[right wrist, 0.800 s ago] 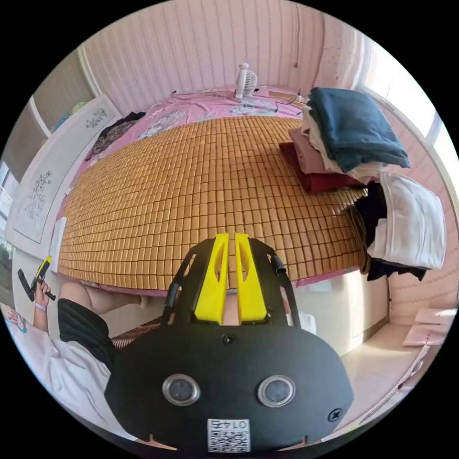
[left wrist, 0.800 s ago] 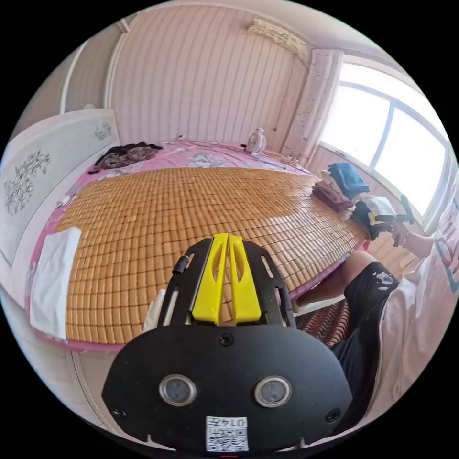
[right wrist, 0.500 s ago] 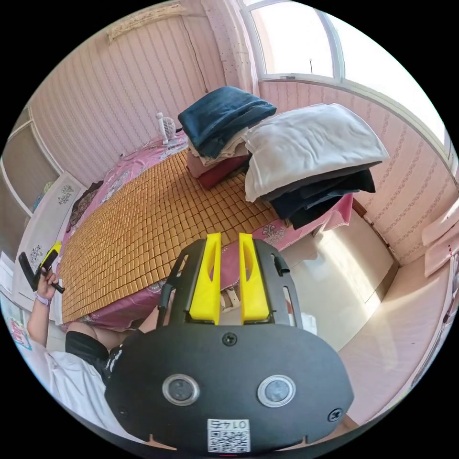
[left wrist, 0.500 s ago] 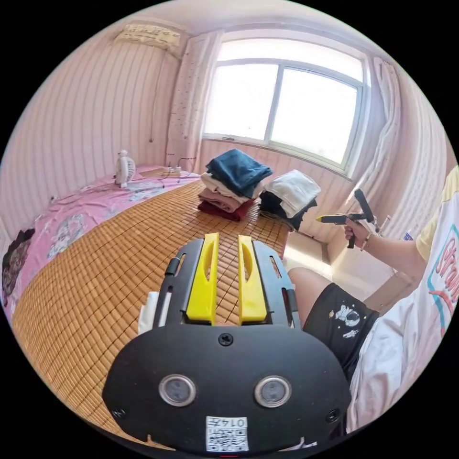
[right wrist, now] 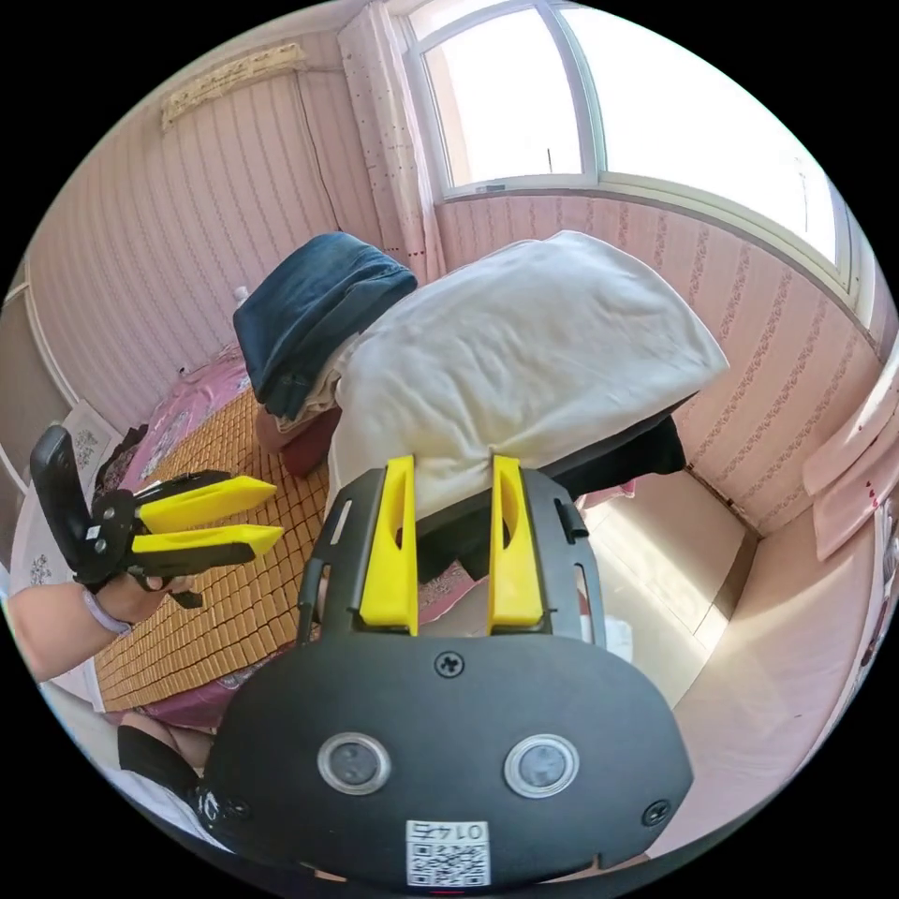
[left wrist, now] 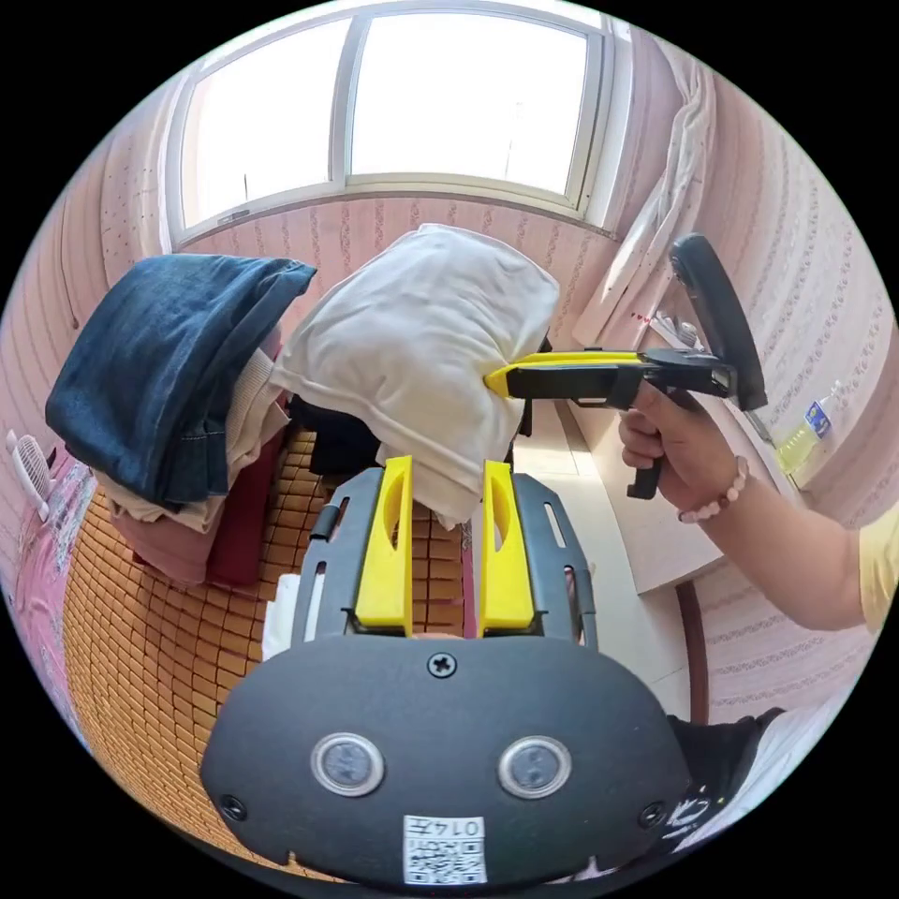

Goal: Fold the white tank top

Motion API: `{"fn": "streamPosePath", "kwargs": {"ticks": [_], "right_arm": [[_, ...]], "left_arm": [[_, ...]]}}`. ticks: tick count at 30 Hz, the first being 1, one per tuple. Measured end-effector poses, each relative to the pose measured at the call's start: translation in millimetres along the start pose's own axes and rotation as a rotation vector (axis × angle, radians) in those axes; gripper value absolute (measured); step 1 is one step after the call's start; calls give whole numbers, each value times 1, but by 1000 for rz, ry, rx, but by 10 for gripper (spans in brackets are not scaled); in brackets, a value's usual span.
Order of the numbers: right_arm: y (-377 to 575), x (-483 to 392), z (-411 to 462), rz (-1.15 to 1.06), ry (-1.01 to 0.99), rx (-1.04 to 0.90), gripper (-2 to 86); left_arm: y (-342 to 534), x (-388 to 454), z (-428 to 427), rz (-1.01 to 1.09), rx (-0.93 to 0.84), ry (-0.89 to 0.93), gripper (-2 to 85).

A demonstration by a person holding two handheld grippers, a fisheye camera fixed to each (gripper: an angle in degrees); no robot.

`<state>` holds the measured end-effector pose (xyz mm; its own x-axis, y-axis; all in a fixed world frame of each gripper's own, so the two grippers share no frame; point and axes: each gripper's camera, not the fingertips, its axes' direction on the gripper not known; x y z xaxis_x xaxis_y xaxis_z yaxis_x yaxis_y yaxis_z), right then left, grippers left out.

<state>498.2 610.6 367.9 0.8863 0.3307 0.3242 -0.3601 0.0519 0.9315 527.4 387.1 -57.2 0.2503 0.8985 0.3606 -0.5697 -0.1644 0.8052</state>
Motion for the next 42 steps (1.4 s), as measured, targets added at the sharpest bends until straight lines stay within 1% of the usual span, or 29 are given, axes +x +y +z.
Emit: {"fn": "streamPosePath", "kwargs": {"ticks": [2, 4, 5, 7, 9, 11, 12, 13, 14, 15, 16, 17, 18, 19, 20, 21, 23, 24, 26, 27, 29, 31, 33, 36, 38, 39, 41, 42], "right_arm": [[-1, 7, -5, 35, -37, 15, 88], [3, 16, -24, 66, -72, 72, 26], [5, 17, -30, 70, -91, 87, 22], [11, 7, -58, 27, -172, 128, 11], [17, -16, -84, -28, -206, 162, 7], [24, -48, -108, -90, -303, 203, 4], [27, -74, -117, -144, -396, 207, 3], [29, -103, -120, -203, -499, 198, 2], [31, -119, -120, -233, -544, 189, 1], [34, -154, -117, -296, -622, 166, 1], [37, -190, -110, -345, -692, 111, 0], [38, -209, -107, -366, -729, 86, 0], [43, -245, -104, -413, -808, 41, 0], [48, -279, -107, -459, -877, 7, 0], [52, -296, -110, -486, -899, -1, 0], [62, -328, -121, -546, -922, 4, 0], [80, -367, -134, -631, -927, 29, 0], [93, -389, -136, -669, -920, 26, 0], [111, -418, -126, -710, -899, -27, 0], [123, -434, -115, -733, -873, -75, 0], [144, -454, -89, -762, -806, -166, 0], [173, -468, -49, -743, -668, -316, 3], [194, -471, -27, -715, -626, -416, 6], [226, -486, -14, -681, -727, -491, 15], [247, -514, -10, -727, -773, -527, 23], [262, -541, -7, -790, -778, -546, 30], [289, -590, -4, -926, -763, -572, 47], [309, -624, -2, -1033, -755, -591, 57]], "left_arm": [[-18, -2, 36, -44, -31, 23, 86], [-22, -2, 50, -70, -83, 35, 54], [-22, -4, 48, -90, -102, 44, 31], [-13, -11, 29, -124, -82, 73, 7], [9, -17, -8, -136, -23, 94, -1], [57, -26, -69, -162, 42, 120, -6], [72, -28, -87, -173, 61, 125, -7], [105, -34, -124, -201, 92, 119, -8], [142, -41, -163, -258, 116, 80, -9], [161, -44, -183, -297, 125, 52, -9], [201, -50, -223, -369, 133, -15, -9], [242, -52, -264, -426, 148, -95, -9], [262, -52, -285, -452, 157, -136, -10], [301, -50, -326, -504, 173, -213, -10], [338, -46, -364, -546, 195, -297, -9], [357, -44, -381, -568, 208, -336, -9], [425, -46, -431, -676, 259, -408, -8], [441, -49, -438, -701, 261, -411, -7], [499, -62, -451, -787, 264, -363, -5], [512, -65, -450, -800, 256, -347, -5], [570, -78, -432, -883, 157, -307, -4], [615, -86, -420, -958, 76, -276, -4], [653, -89, -421, -1010, 48, -254, -3], [705, -93, -442, -1058, 63, -273, 0], [738, -103, -465, -1107, 59, -324, 4], [745, -106, -470, -1112, 58, -338, 5], [768, -118, -489, -1115, 36, -421, 12], [773, -122, -492, -1115, 24, -443, 15]]}}
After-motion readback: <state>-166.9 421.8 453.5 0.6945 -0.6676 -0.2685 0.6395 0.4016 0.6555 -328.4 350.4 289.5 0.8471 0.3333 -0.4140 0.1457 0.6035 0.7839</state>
